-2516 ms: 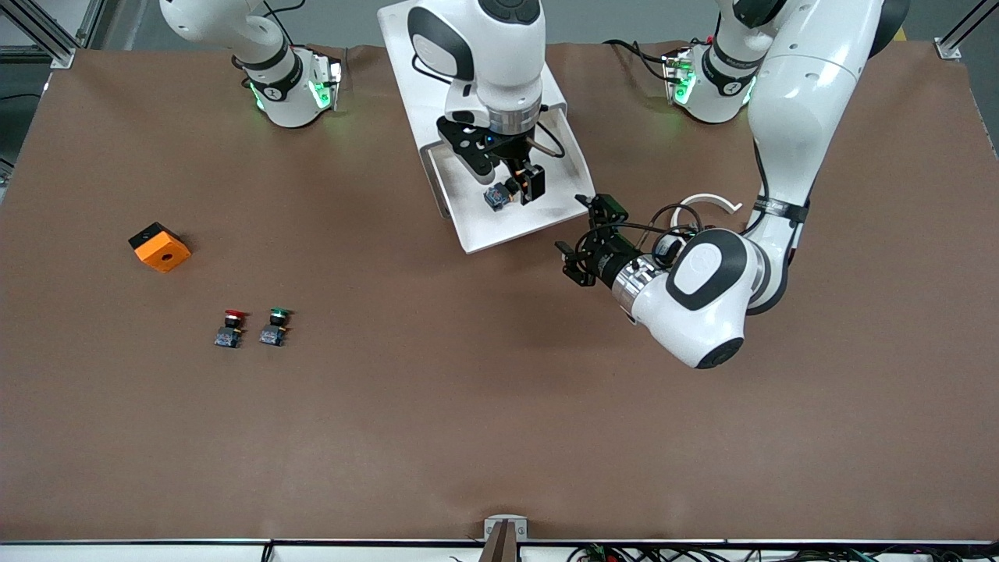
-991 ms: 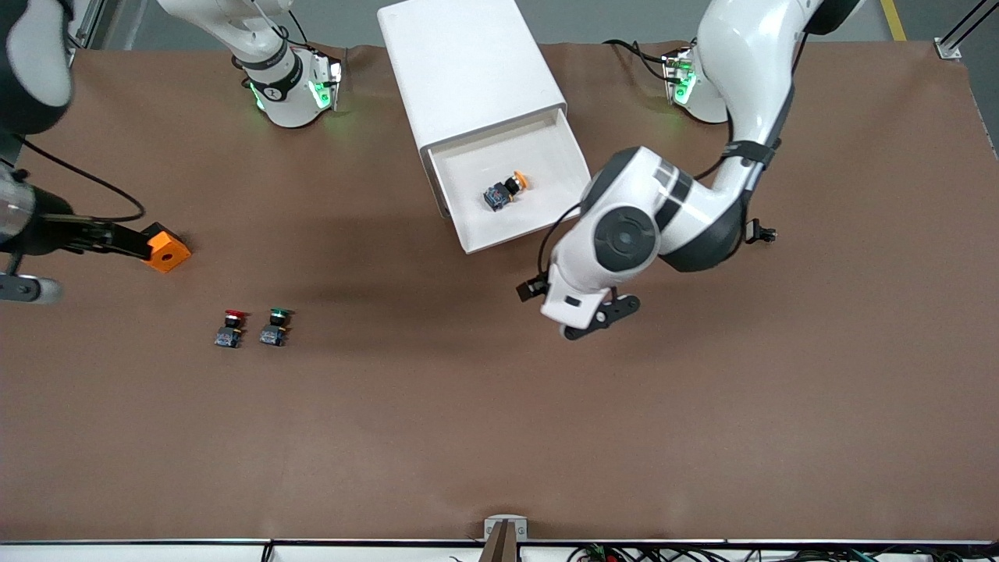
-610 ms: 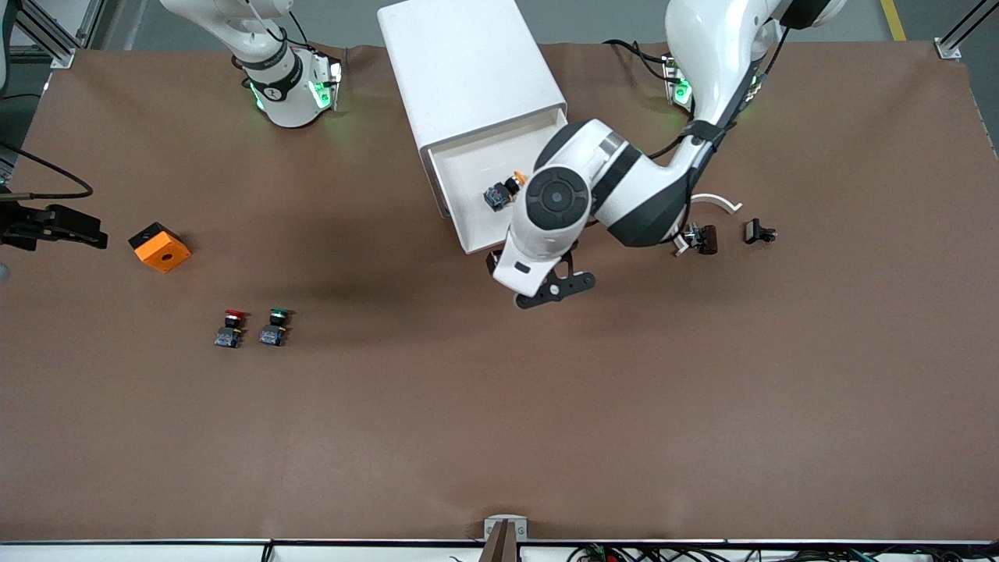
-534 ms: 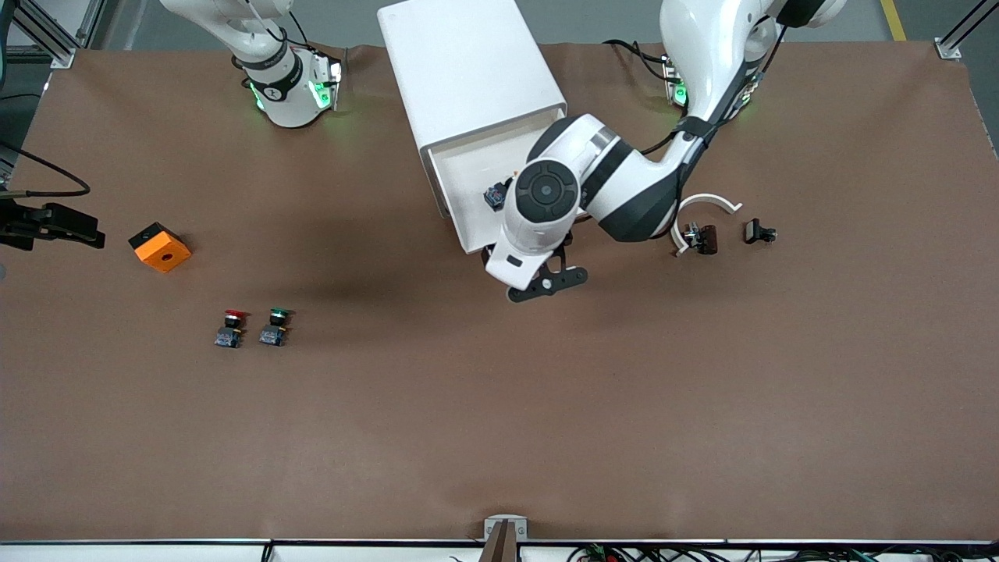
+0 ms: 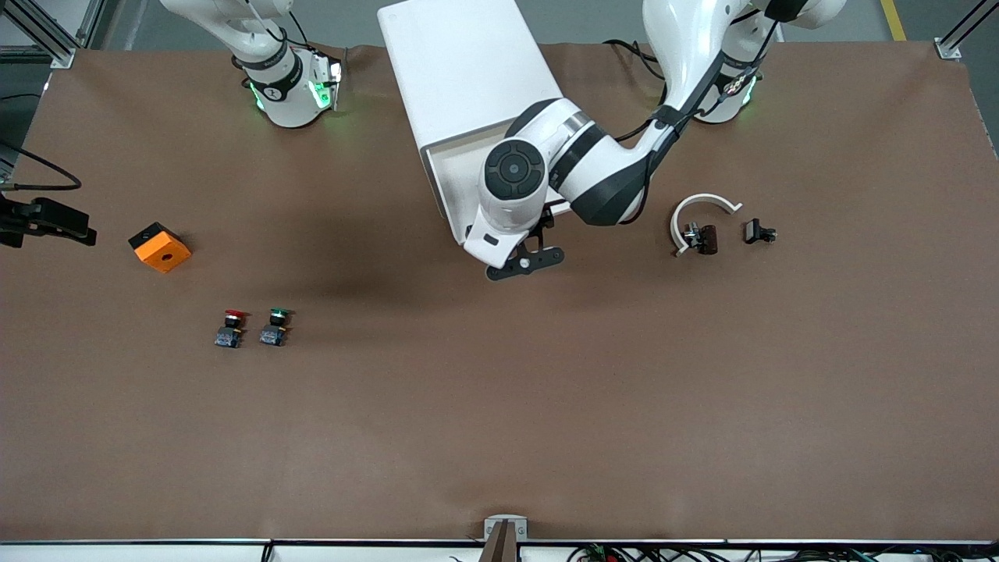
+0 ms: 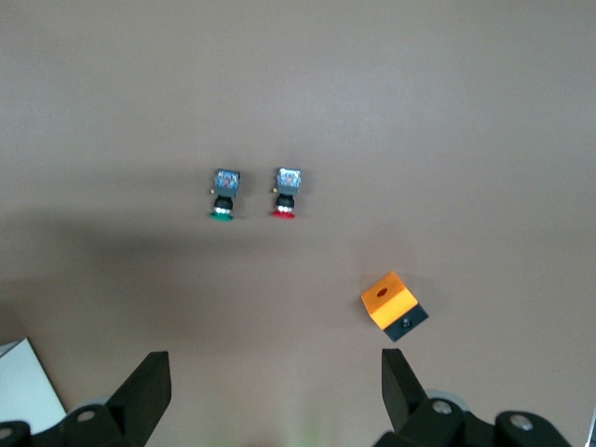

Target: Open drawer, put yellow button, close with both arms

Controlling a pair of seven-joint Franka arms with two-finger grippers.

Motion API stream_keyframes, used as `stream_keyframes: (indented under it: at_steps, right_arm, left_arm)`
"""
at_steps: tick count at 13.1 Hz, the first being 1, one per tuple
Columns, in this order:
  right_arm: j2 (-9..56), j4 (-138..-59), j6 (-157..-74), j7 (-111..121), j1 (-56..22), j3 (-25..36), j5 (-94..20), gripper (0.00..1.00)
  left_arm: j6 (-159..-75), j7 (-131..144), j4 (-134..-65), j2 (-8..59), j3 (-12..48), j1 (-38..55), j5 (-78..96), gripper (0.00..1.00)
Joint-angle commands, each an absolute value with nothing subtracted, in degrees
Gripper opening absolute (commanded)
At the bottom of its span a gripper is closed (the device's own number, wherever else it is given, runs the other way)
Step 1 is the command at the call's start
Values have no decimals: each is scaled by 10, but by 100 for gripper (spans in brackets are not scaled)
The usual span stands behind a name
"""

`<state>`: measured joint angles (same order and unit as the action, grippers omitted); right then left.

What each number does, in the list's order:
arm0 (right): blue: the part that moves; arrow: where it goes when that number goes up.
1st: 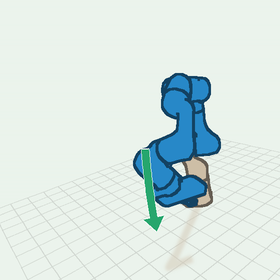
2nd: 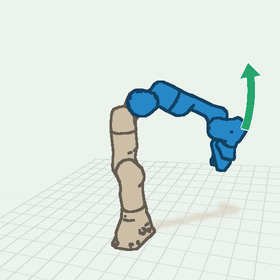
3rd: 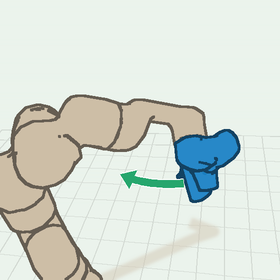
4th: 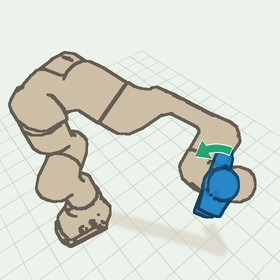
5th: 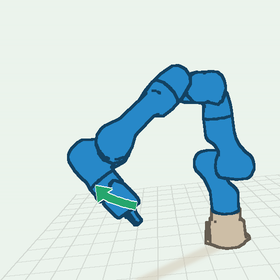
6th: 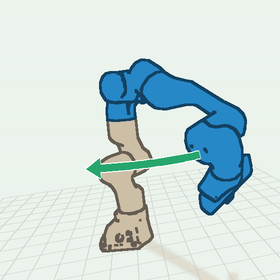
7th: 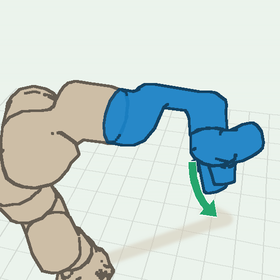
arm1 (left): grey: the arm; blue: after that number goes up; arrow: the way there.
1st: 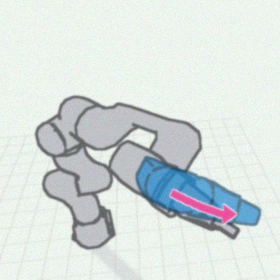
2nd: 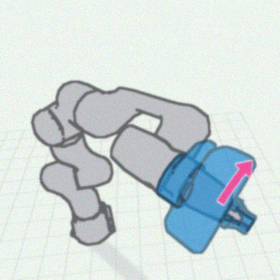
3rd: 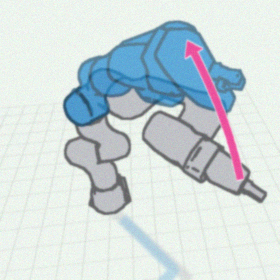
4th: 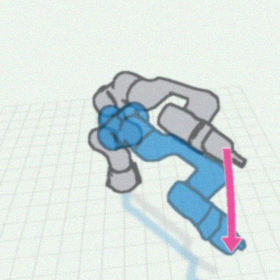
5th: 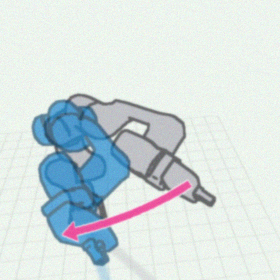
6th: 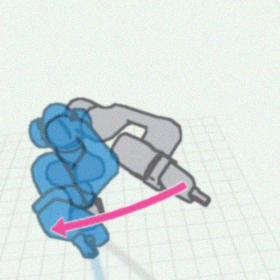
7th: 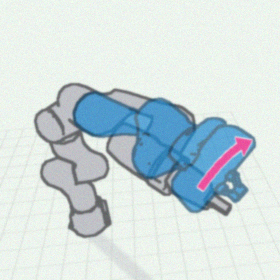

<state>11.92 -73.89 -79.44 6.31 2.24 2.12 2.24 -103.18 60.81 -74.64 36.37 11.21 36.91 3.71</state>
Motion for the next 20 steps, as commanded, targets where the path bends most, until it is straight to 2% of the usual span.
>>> stream_keyframes:
  at_steps: [1,5,8,20]
  right_arm:
    - [115,-729,-780,61,28,7,21,100]
    - [85,-735,-777,60,28,7,17,100]
    - [49,-782,-780,12,28,6,16,100]
    - [-12,-835,-810,10,35,12,-23,100]
  left_arm:
    - [-1032,651,-774,348,140,374,33,100]
    - [-1020,716,-778,360,190,375,34,100]
    - [-1020,766,-788,365,219,374,46,100]
    - [-1023,815,-796,372,226,378,127,100]
